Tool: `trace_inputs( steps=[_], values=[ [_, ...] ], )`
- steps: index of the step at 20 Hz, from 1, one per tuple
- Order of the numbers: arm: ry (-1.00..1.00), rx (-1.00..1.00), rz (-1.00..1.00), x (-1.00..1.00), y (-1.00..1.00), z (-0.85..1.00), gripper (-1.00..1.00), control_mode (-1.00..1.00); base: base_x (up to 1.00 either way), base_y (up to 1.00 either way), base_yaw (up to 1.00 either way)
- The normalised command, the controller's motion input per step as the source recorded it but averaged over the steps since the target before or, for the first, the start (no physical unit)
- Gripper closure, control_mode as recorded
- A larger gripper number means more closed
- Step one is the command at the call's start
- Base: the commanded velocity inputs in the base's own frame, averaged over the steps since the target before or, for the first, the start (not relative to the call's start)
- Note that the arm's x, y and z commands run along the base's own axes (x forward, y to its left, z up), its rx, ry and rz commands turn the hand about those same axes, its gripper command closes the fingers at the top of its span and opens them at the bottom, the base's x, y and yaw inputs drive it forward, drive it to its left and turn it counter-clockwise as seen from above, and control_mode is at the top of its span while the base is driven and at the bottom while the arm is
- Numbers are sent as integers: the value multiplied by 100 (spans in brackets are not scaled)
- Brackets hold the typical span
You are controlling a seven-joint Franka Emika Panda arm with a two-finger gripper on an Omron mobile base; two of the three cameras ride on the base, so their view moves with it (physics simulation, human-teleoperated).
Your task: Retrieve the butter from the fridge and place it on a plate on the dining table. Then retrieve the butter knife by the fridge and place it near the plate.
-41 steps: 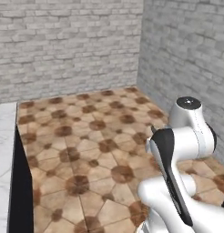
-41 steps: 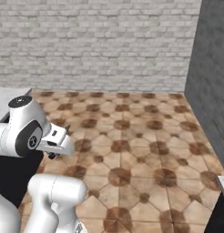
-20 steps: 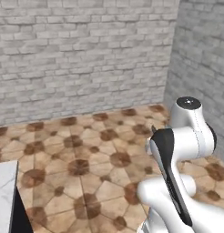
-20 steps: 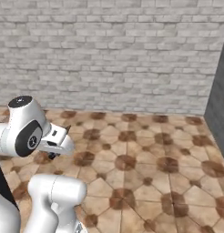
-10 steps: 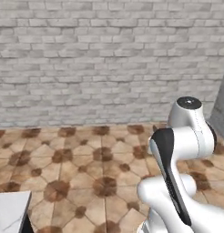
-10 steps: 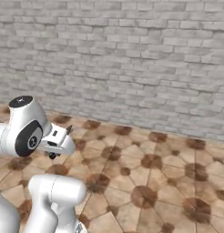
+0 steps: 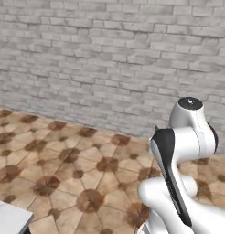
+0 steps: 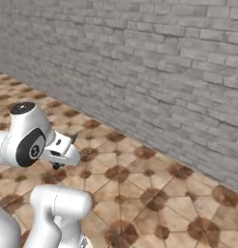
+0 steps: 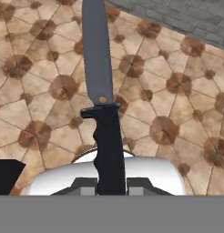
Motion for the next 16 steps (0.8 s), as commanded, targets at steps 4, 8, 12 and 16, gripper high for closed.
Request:
trace_inputs(
  steps=[4, 8, 12, 16],
  values=[
    [0, 0, 0, 0, 0, 0, 100, 100, 100, -33, 74],
    [0, 0, 0, 0, 0, 0, 100, 100, 100, -30, 73],
    [0, 0, 0, 0, 0, 0, 100, 100, 100, -32, 71],
    [0, 0, 0, 0, 0, 0, 100, 100, 100, -39, 68]
  ],
)
